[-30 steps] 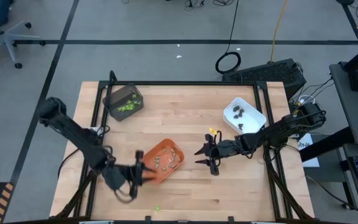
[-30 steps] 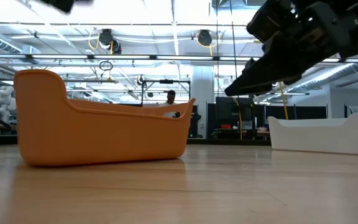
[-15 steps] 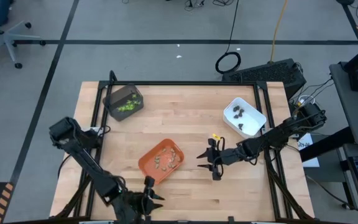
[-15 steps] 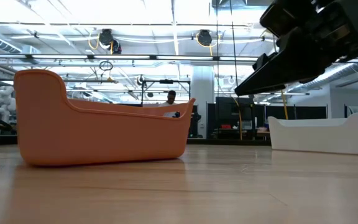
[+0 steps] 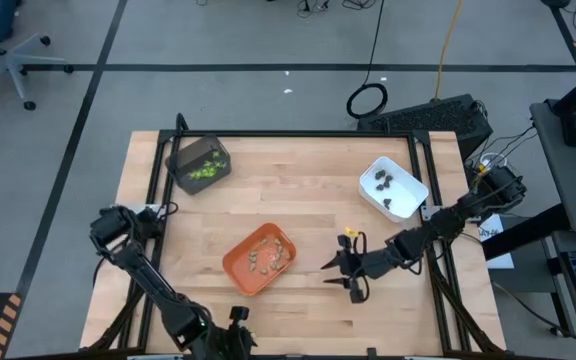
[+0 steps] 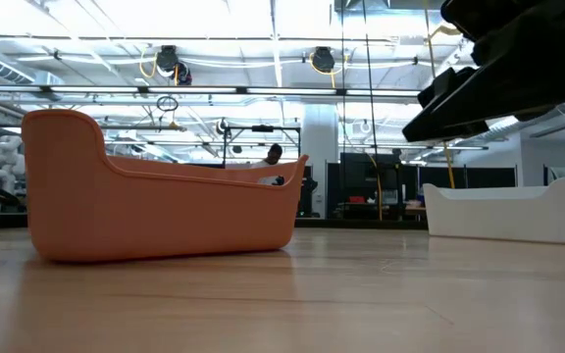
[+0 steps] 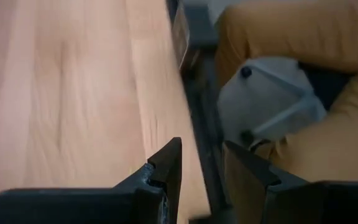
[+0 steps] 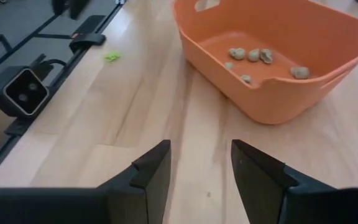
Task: Sort Halloween decoration
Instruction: Put the green spider toy into the black bin
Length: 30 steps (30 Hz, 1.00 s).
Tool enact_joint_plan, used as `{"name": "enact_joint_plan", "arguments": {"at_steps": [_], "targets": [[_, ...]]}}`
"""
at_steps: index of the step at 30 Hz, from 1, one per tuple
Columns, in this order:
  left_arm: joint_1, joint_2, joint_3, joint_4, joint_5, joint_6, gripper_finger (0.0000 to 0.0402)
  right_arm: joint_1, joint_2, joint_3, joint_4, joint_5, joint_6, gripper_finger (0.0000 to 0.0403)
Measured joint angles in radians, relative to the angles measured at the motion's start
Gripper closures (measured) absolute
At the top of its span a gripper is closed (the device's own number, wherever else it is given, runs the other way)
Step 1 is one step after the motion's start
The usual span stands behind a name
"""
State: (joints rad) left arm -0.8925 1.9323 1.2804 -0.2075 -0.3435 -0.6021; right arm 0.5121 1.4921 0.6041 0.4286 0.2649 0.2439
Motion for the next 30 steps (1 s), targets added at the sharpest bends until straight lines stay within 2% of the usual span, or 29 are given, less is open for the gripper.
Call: {"name": "enact_joint_plan", "arguments": {"at_steps": [11, 14, 18, 22, 30], "targets": [[0.005, 0.081, 0.0, -0.126, -0.028, -0.121, 0.0284, 0.021, 0.0, 0.0, 0.001, 0.0, 0.005, 0.0246], [0.005, 0.08, 0.0, -0.142, -0.036, -0.124, 0.0267, 0.021, 0.0, 0.0, 0.0, 0.0, -0.002, 0.0246], [0.005, 0.08, 0.0, -0.143, -0.077, -0.09, 0.0223, 0.021, 0.0, 0.0, 0.0, 0.0, -0.005, 0.0246], [0.005, 0.09, 0.0, -0.116, -0.057, -0.038, 0.018, 0.02, 0.0, 0.0, 0.0, 0.018, -0.005, 0.0246], [0.004, 0.117, 0.0, -0.114, -0.024, -0.047, 0.0171, 0.02, 0.0, 0.0, 0.0, 0.028, -0.006, 0.0246]]}}
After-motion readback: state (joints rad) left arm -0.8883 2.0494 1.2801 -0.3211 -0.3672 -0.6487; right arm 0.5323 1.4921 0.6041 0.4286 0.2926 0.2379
